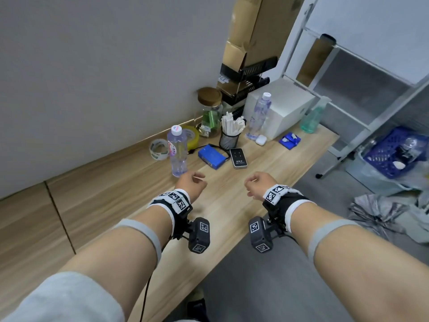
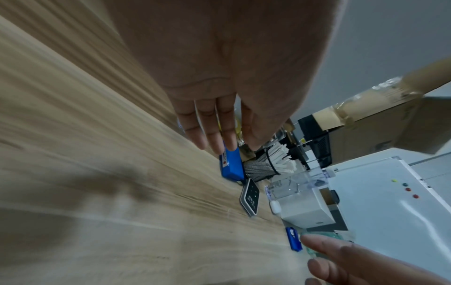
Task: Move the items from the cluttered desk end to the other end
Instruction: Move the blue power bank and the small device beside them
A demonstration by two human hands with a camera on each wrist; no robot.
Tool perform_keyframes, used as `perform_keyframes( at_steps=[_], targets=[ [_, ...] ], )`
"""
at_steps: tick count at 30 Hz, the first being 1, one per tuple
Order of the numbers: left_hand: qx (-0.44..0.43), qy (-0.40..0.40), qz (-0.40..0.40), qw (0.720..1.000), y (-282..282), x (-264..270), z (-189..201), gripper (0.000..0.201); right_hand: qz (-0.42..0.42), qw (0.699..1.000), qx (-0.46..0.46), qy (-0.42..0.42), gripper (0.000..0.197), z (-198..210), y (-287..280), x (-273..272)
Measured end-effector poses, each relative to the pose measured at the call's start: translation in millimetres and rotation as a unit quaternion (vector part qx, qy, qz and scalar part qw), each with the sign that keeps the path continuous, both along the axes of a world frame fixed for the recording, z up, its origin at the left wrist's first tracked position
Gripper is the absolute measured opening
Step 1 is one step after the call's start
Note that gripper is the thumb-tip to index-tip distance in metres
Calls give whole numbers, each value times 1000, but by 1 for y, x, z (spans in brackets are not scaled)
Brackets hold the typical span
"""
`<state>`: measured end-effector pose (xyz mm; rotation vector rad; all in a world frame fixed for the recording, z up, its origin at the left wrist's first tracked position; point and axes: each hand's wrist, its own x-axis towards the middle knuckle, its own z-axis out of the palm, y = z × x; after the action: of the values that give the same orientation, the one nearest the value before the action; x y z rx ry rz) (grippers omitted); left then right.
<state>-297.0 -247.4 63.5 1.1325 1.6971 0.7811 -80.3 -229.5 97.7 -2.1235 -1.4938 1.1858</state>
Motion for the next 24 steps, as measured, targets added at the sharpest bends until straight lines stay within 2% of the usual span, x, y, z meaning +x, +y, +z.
perform_keyframes(
  at_steps=[2, 4, 7, 10, 13, 19, 24],
  targets=[
    [-35, 7, 5, 999, 15, 8, -4, 21, 7, 1000, -19, -5, 11, -9, 17, 8],
    [-70, 19, 3, 997, 32, 15, -9, 40, 20, 999, -36, -9, 9, -23, 37, 17],
    [-109, 60, -34, 992, 60, 25, -12, 69, 47, 996, -59, -38, 27, -37, 70, 26],
    [-128, 111, -33, 985, 92, 39, -21, 86, 82, 992, -57, -81, 48, -49, 103, 35],
    [-145, 164, -7, 976, 122, 56, -32, 89, 105, 988, -64, -95, 60, -68, 138, 42],
    [-209, 241, 44, 947, 177, 86, -52, 76, 175, 975, -58, -124, 84, -96, 198, 41],
    [-250, 265, 87, 927, 209, 97, -73, 85, 232, 959, -34, -157, 93, -115, 228, 26]
  ],
)
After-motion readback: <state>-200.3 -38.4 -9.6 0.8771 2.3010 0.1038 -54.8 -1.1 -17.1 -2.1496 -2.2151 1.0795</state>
